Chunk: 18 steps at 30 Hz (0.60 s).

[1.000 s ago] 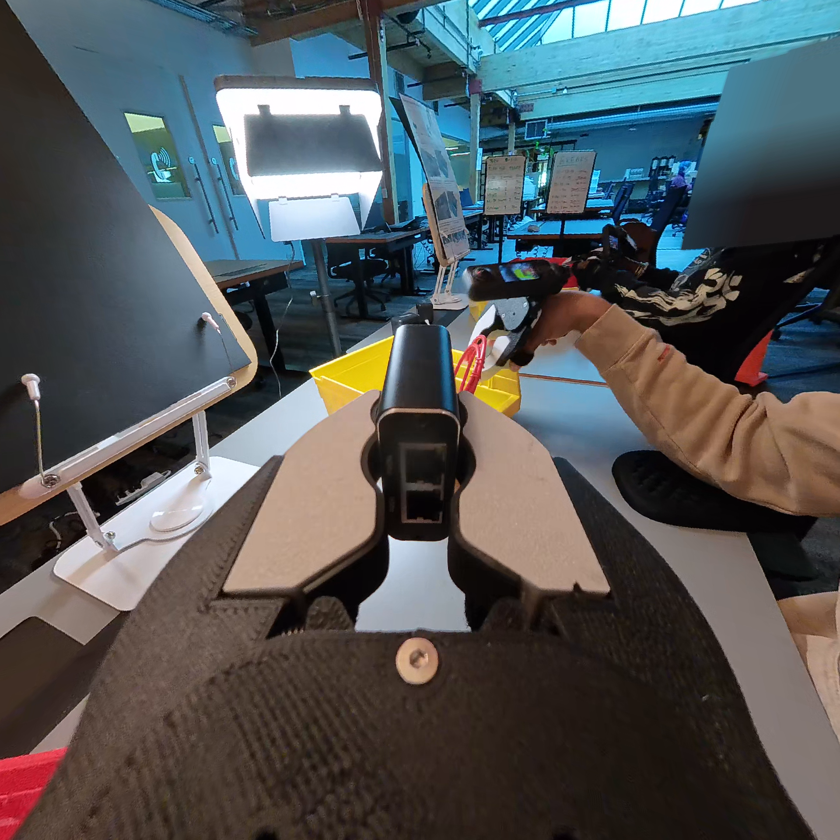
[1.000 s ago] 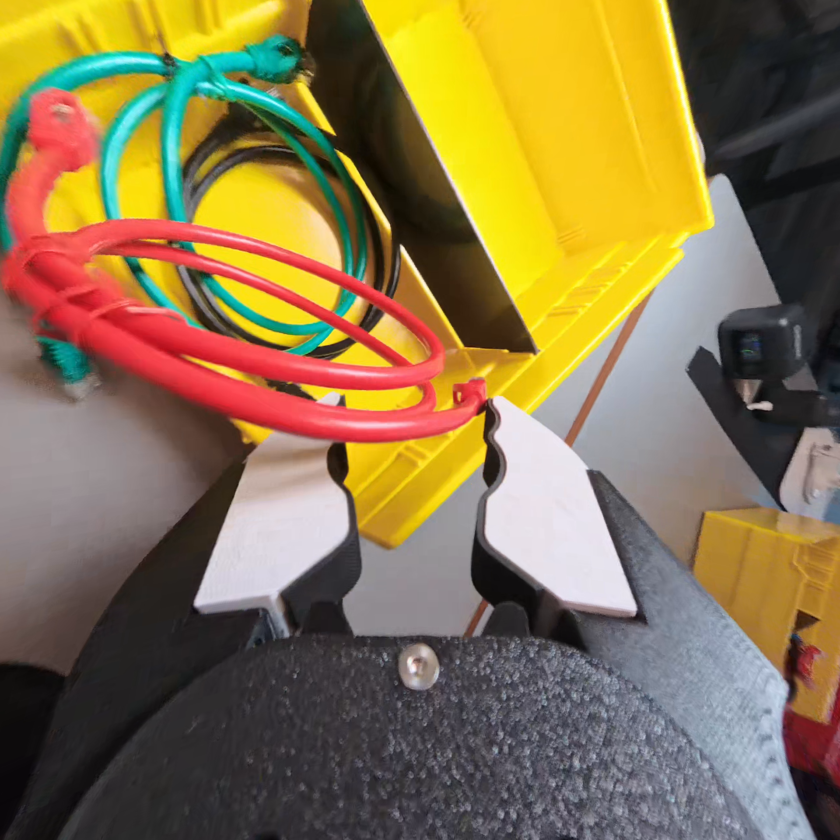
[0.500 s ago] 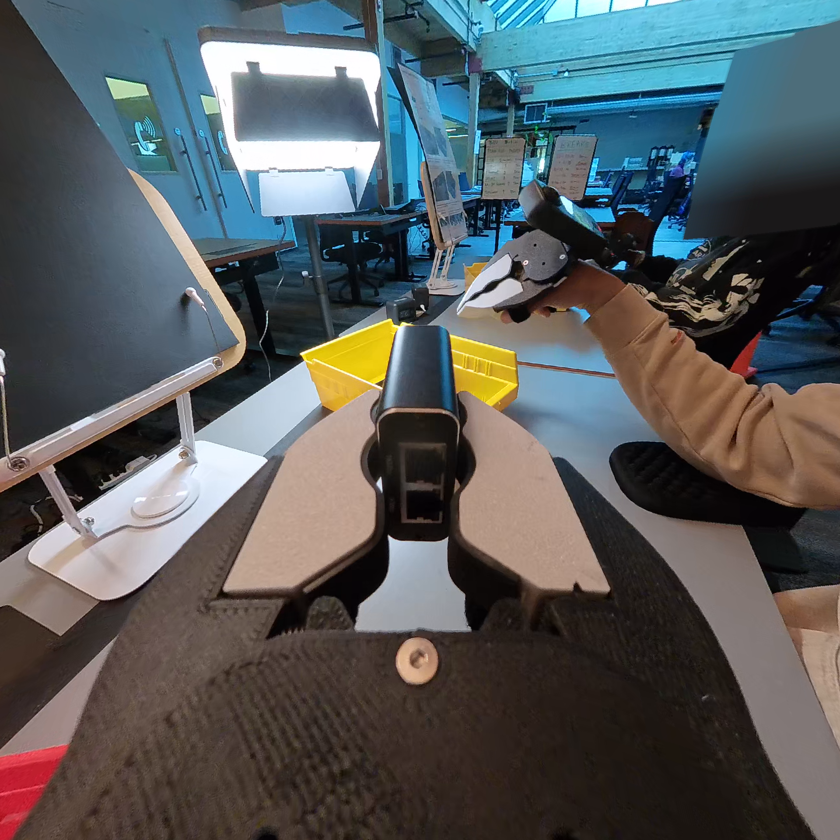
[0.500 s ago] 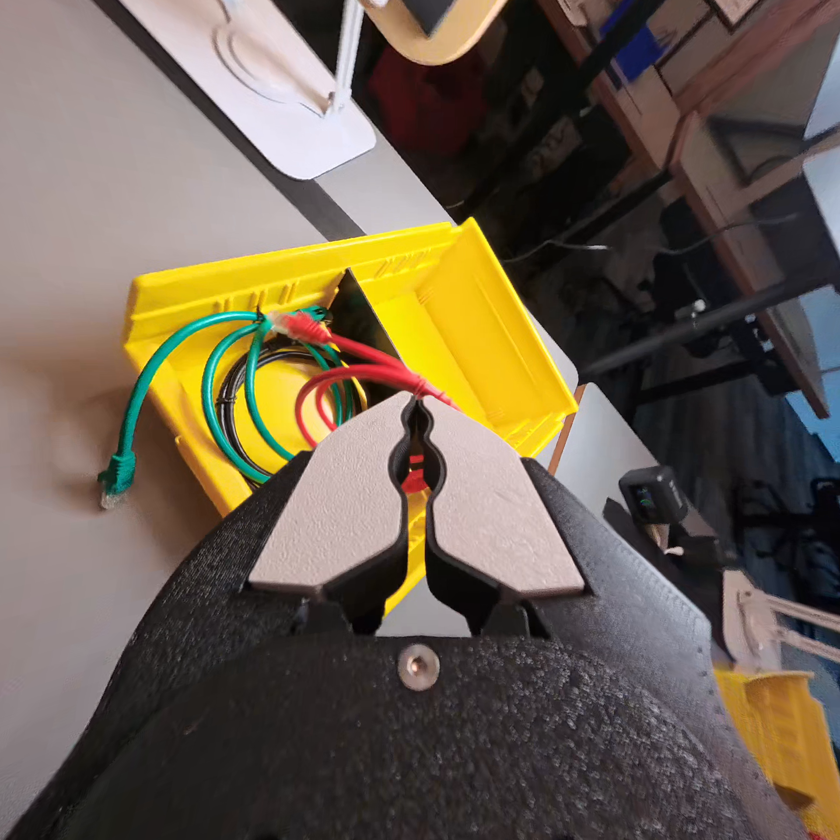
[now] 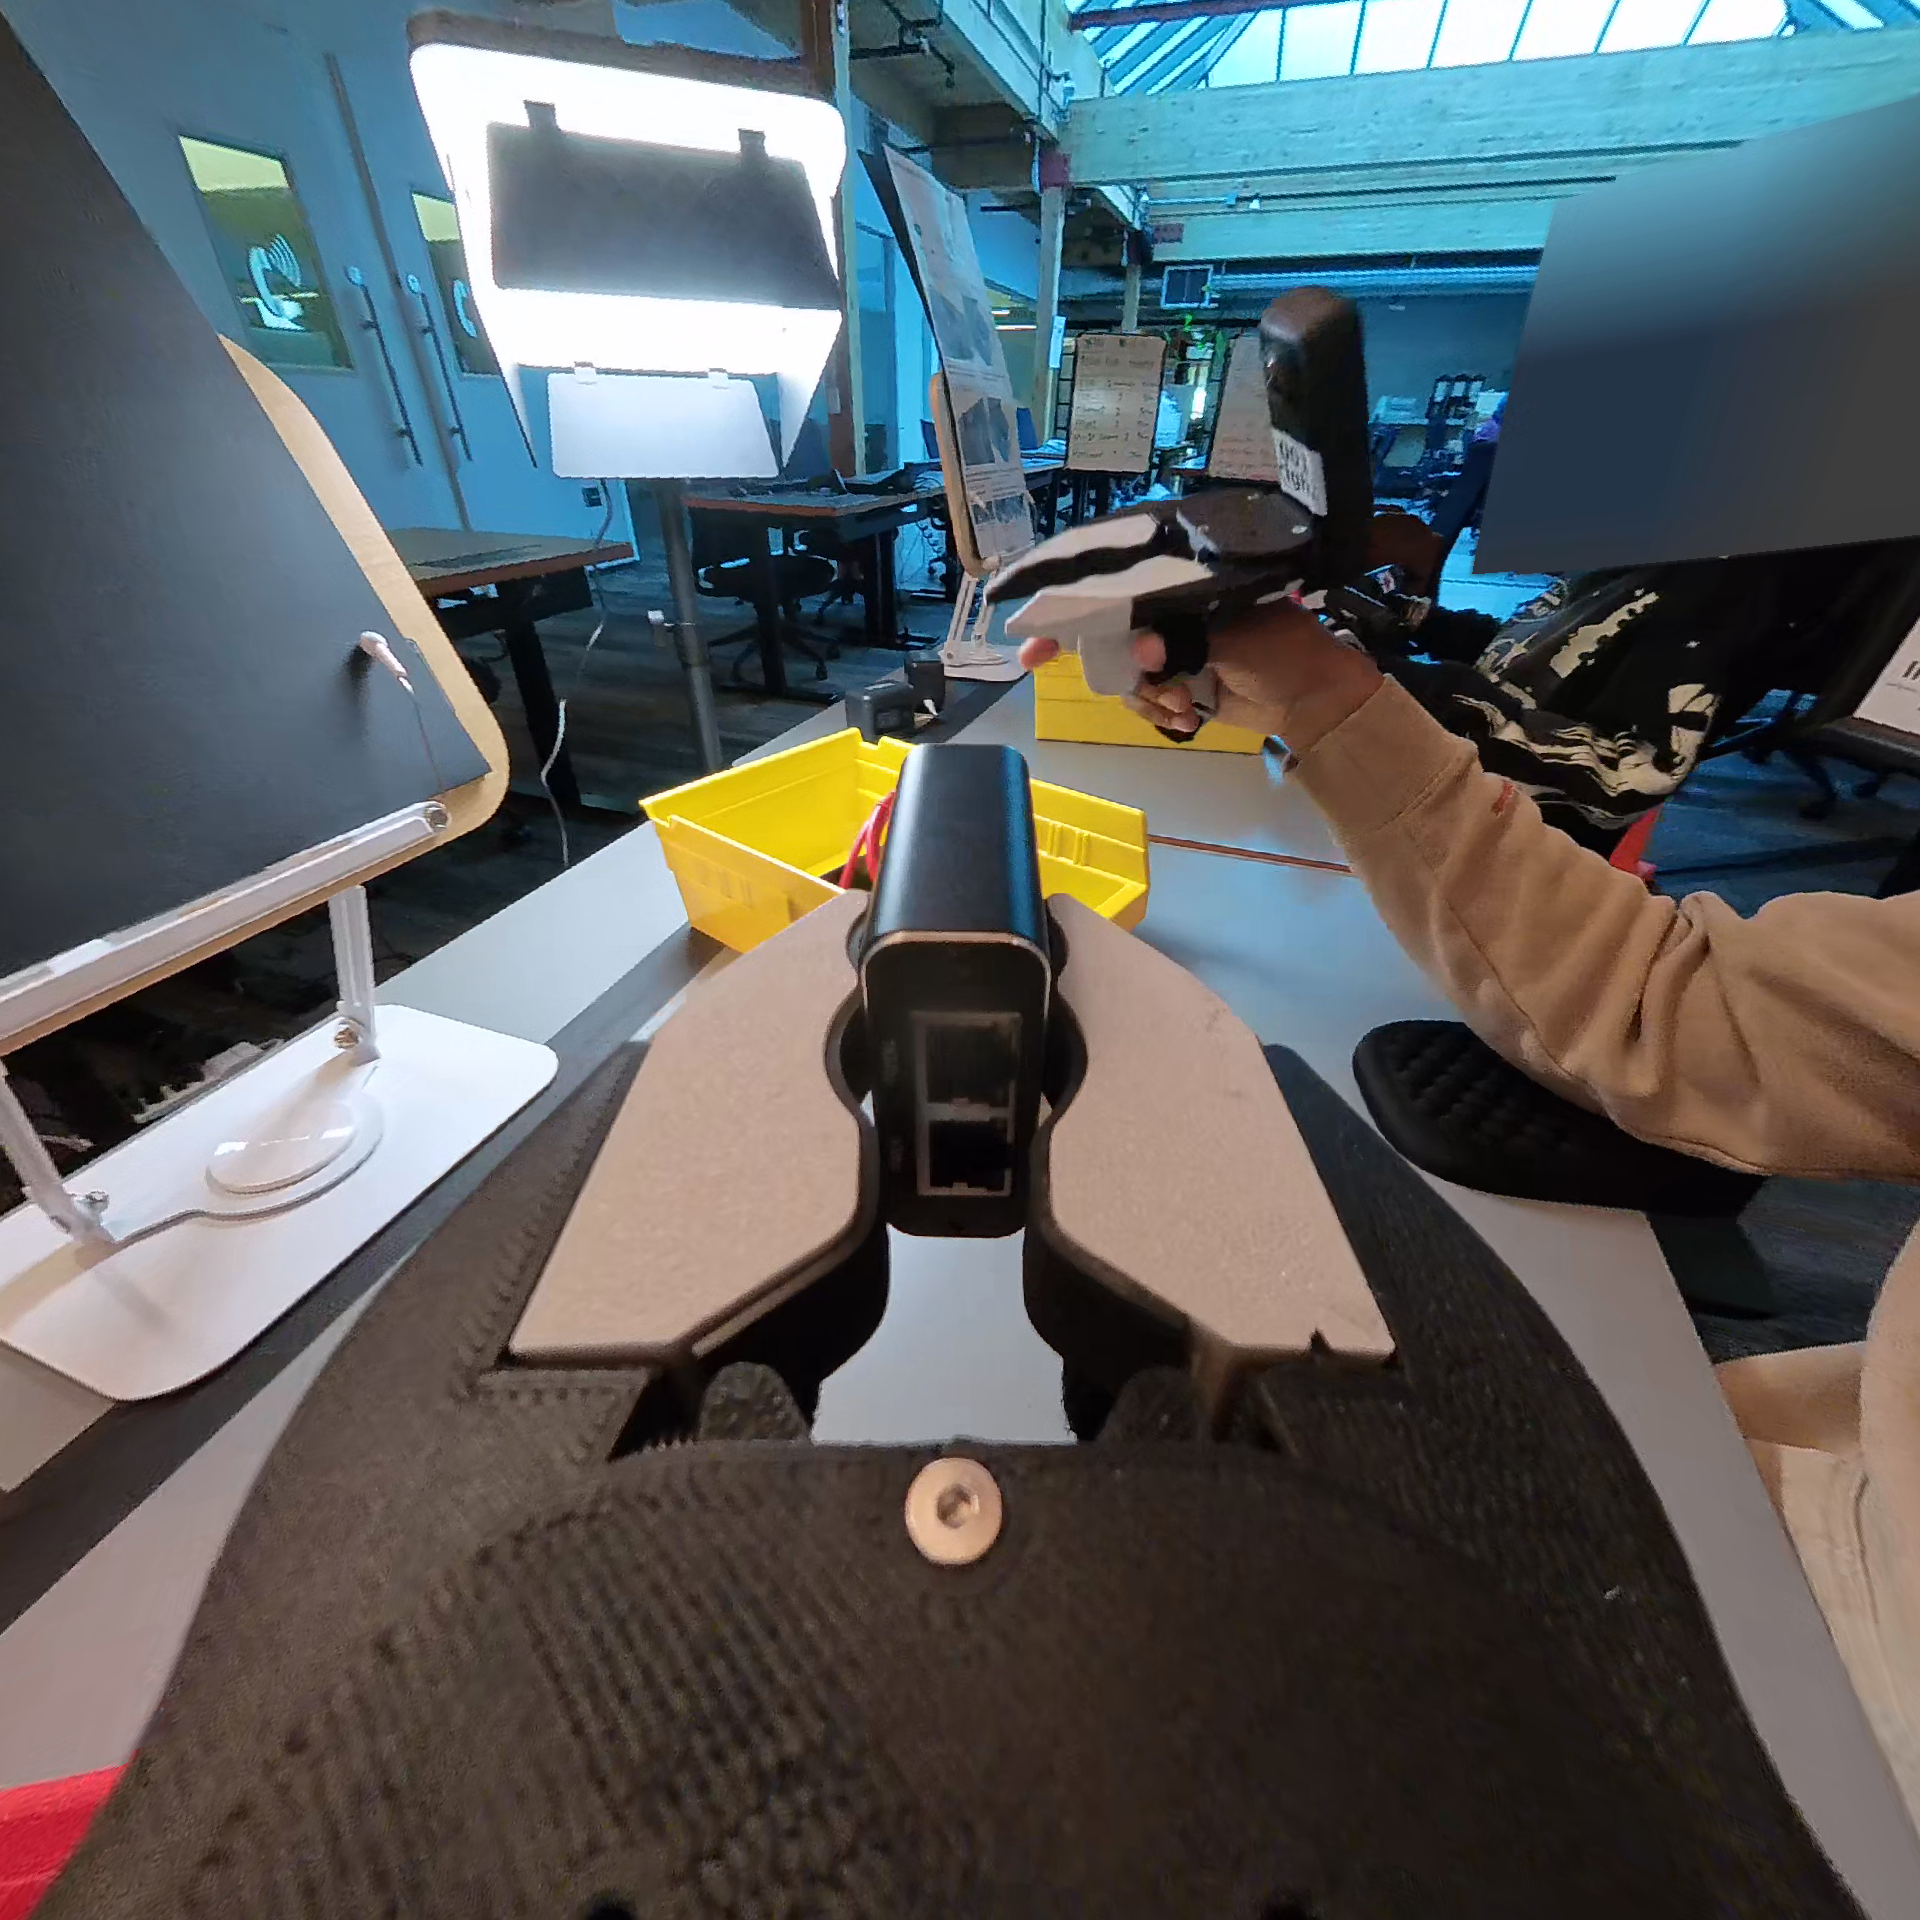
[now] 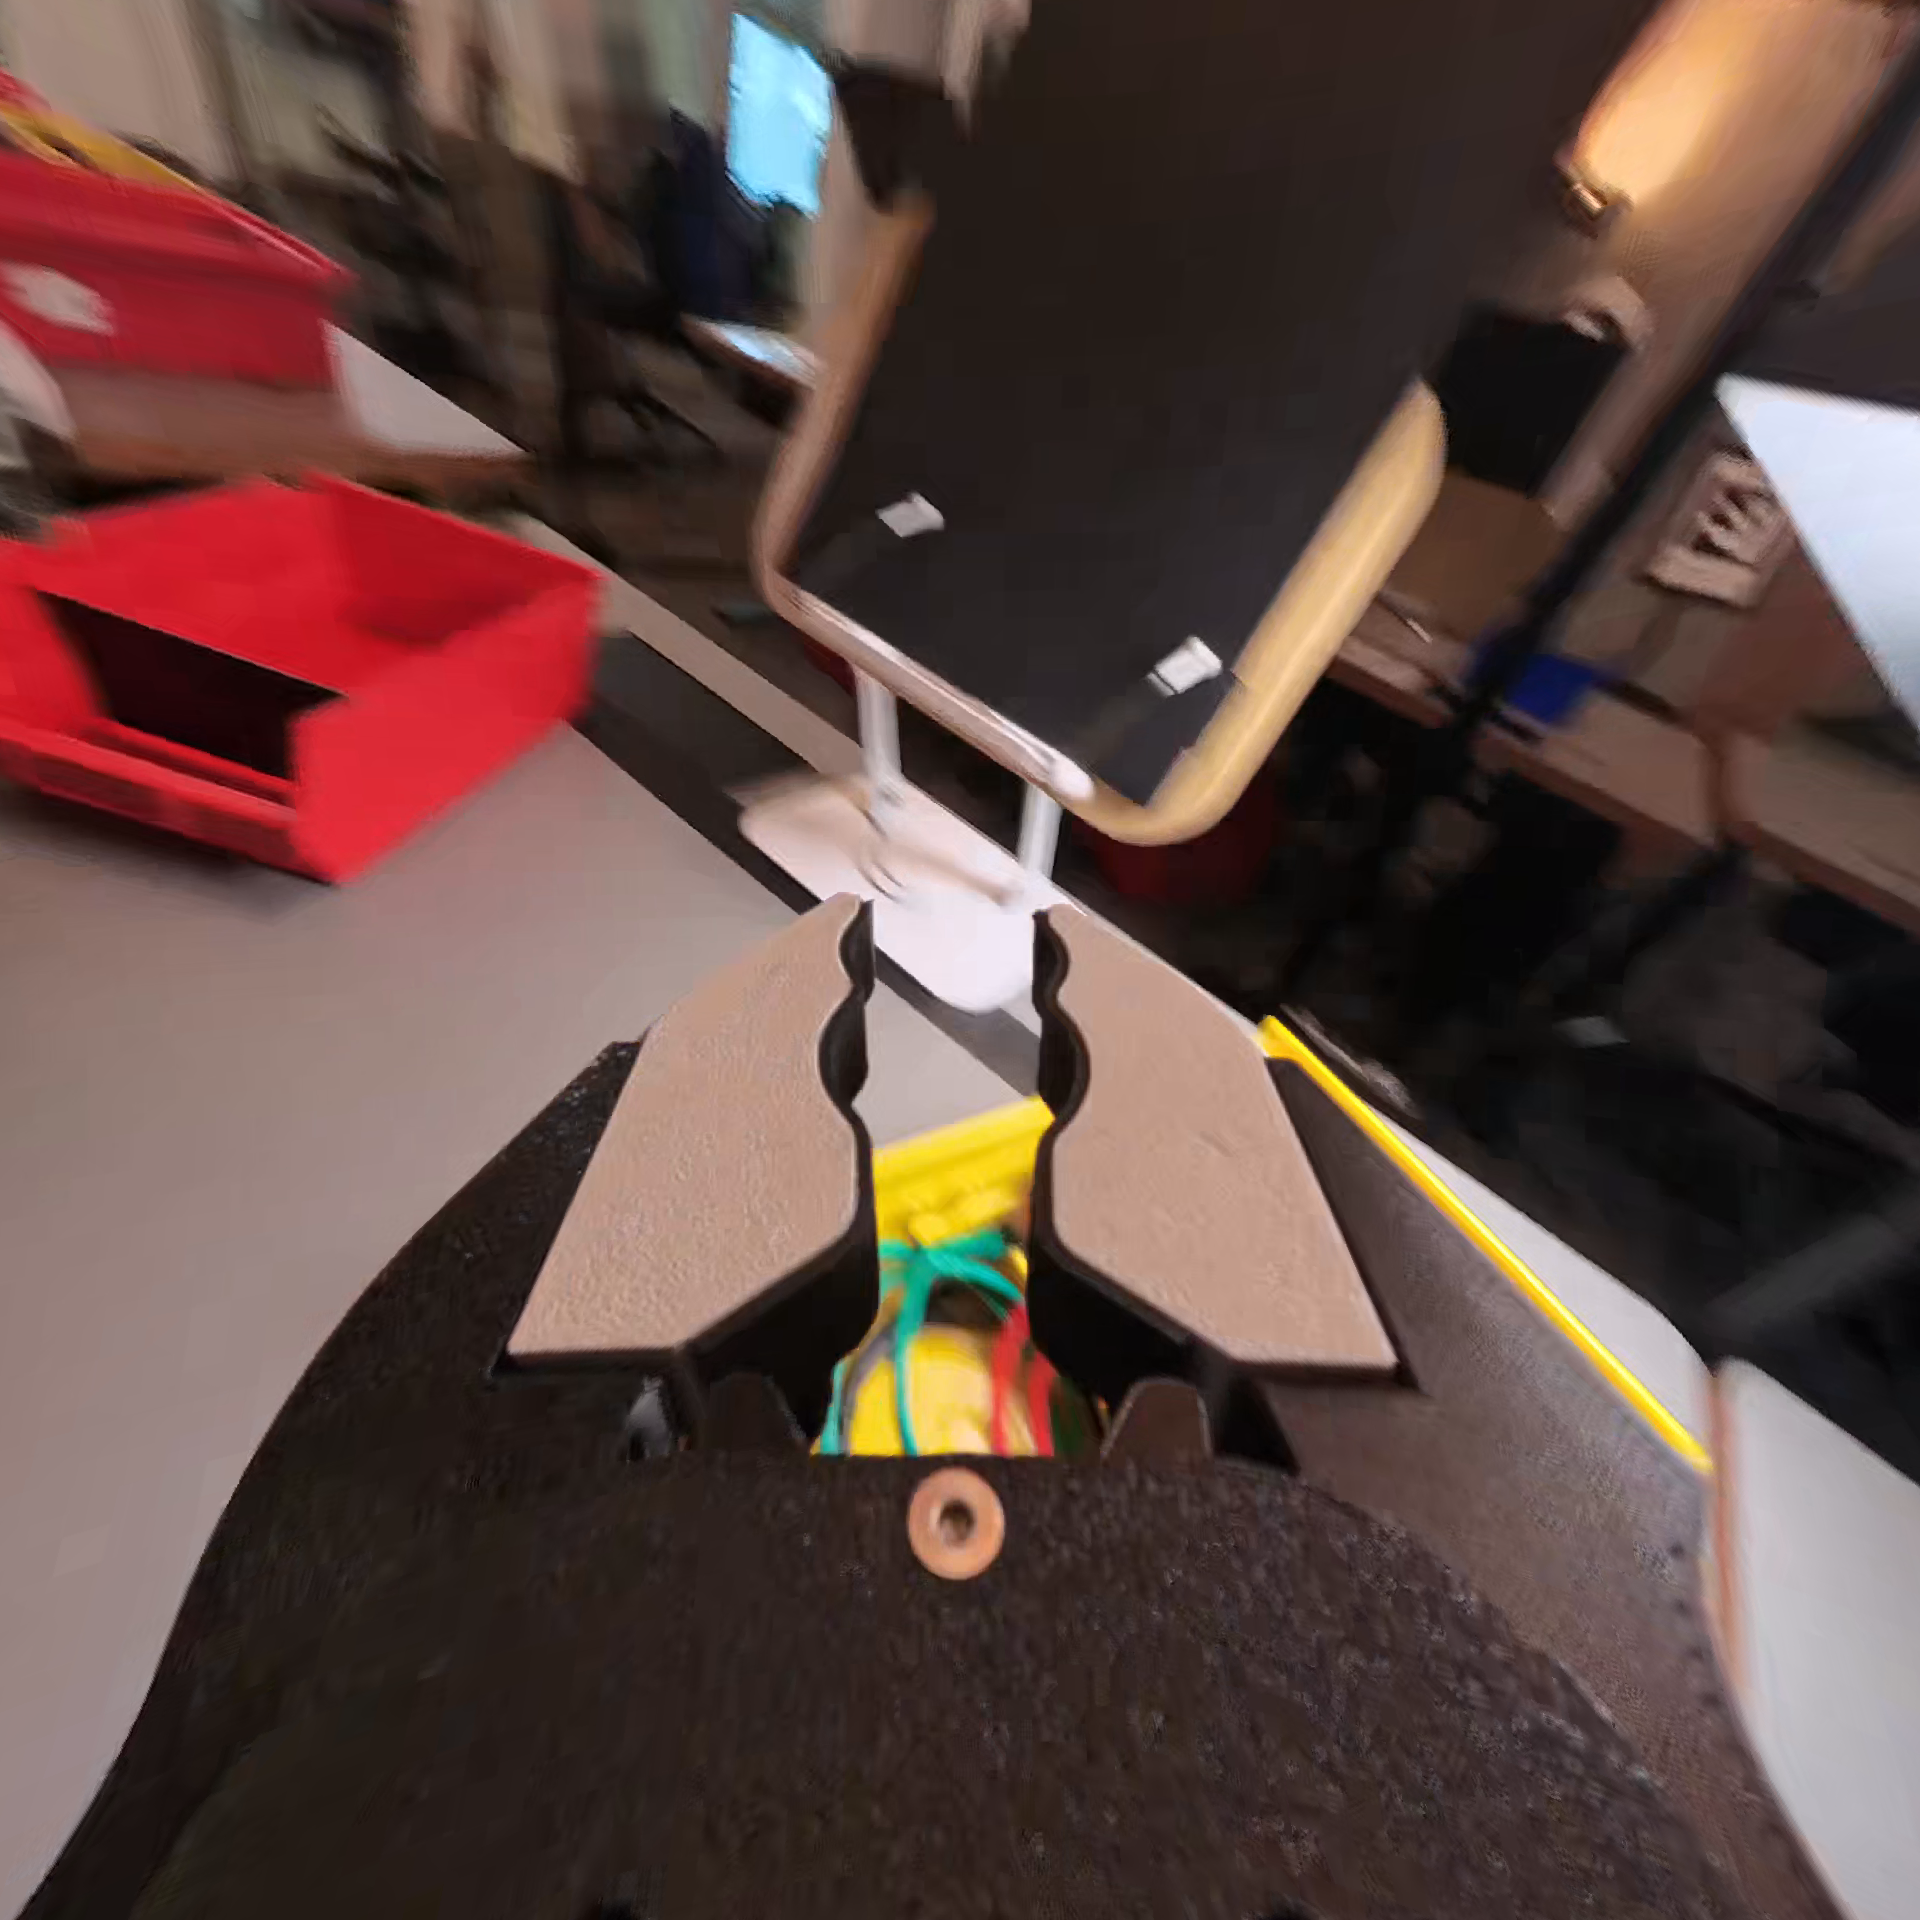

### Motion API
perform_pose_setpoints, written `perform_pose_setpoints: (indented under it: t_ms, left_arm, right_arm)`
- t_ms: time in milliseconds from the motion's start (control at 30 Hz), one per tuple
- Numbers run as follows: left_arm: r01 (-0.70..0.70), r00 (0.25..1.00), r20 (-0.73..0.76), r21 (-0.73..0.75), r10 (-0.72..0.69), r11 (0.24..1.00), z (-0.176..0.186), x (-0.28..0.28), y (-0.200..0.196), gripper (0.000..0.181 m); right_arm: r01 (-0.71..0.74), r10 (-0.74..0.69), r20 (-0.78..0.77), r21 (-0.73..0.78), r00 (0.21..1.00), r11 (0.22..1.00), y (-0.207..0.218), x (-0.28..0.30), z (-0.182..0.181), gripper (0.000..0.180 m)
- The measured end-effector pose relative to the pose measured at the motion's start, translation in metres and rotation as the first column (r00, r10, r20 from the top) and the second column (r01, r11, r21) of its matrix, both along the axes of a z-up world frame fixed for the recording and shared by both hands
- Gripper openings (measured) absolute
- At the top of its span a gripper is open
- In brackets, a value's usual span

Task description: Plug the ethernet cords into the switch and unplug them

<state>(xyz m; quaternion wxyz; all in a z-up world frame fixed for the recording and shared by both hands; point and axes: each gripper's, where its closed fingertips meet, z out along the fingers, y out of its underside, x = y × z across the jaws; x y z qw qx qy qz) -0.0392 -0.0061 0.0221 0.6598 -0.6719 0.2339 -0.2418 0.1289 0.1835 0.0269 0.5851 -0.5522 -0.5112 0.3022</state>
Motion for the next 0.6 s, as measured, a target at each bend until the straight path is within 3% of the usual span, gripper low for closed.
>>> perform_pose_setpoints:
  t_ms: [100, 233, 367, 600]
  left_arm:
    - [0.017, 1.000, 0.009, -0.035, -0.017, 0.999, -0.007, 0.009, 0.003, 0.026]
    - [0.039, 0.995, 0.093, -0.171, -0.023, 0.984, -0.023, 0.021, 0.013, 0.026]
    - [0.052, 0.989, 0.147, -0.347, 0.000, 0.936, -0.053, 0.026, 0.024, 0.026]
    - [0.087, 0.989, 0.149, -0.497, -0.014, 0.863, -0.090, 0.038, 0.030, 0.026]
  right_arm:
    - [-0.220, 0.225, -0.048, 0.083, 0.973, 0.972, -0.063, -0.042, 0.016, 0.040]
    - [-0.392, 0.369, 0.132, 0.292, 0.920, 0.872, -0.141, -0.099, -0.010, 0.061]
    - [-0.423, 0.317, 0.287, 0.483, 0.904, 0.767, -0.173, -0.135, -0.050, 0.066]
    - [-0.433, 0.180, 0.439, 0.587, 0.880, 0.684, -0.173, -0.157, -0.098, 0.065]
